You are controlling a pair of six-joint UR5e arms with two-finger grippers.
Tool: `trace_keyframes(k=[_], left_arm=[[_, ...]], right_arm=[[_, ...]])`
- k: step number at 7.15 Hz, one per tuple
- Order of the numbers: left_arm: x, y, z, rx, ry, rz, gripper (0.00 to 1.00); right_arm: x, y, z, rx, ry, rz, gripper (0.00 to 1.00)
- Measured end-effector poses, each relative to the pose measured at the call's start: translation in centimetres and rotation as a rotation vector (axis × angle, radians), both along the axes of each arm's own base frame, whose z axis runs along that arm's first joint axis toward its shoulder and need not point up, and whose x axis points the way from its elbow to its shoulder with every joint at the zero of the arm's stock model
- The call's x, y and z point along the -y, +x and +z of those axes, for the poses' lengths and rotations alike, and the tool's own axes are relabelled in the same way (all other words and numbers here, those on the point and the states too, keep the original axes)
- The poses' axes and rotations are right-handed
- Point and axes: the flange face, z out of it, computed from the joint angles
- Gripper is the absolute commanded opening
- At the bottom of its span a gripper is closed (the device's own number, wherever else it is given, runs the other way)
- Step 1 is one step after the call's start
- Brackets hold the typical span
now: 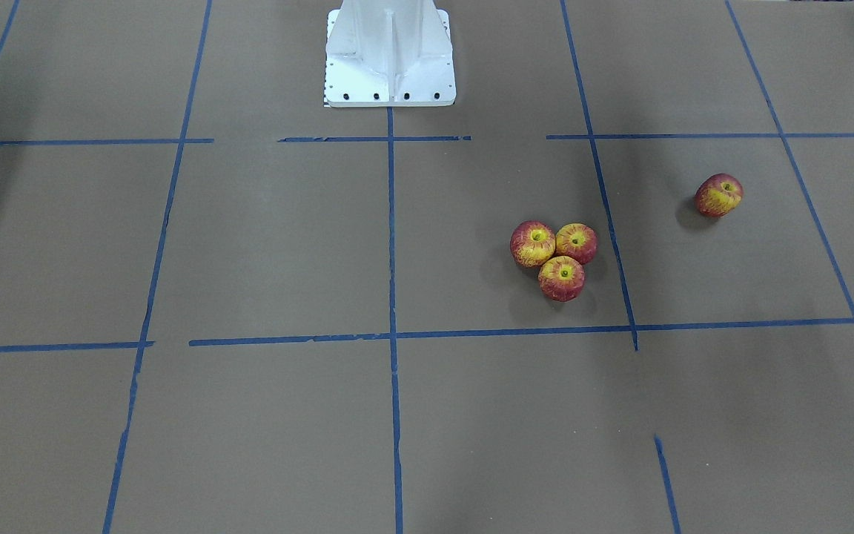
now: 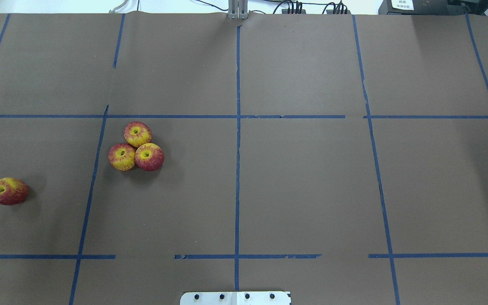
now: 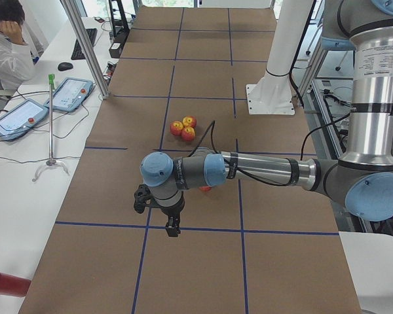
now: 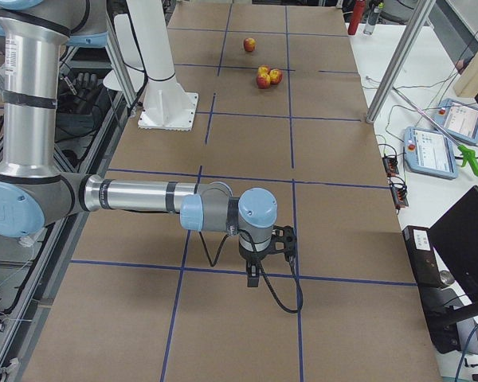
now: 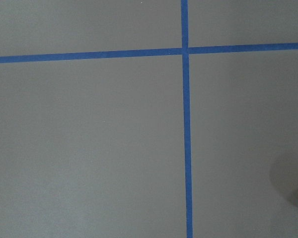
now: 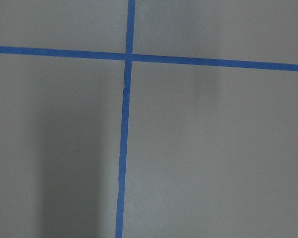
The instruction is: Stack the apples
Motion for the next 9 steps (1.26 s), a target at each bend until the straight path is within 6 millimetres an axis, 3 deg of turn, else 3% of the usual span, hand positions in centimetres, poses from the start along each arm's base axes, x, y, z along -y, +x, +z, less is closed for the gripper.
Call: trace_keyframes(k=[3, 5, 7, 9], left_arm=[[1.0, 0.2, -2.6, -0.001, 0.050, 0.000, 1.00], [2.1, 2.4, -3.2, 0.002, 0.095, 0.043, 1.00], [2.4, 7.5, -4.3, -0.072, 0.124, 0.074, 1.00], [1.0, 15.3, -5.2, -0.100, 0.075, 0.059, 1.00]], right_arm=[[0.0, 0.0, 0.0, 0.000, 0.000, 0.000, 1.00], [0.0, 0.0, 0.0, 0.000, 0.001, -0.001, 1.00], [0.0, 0.0, 0.0, 0.000, 0.000, 0.000, 1.00], [0.0, 0.0, 0.0, 0.000, 0.000, 0.000, 1.00]])
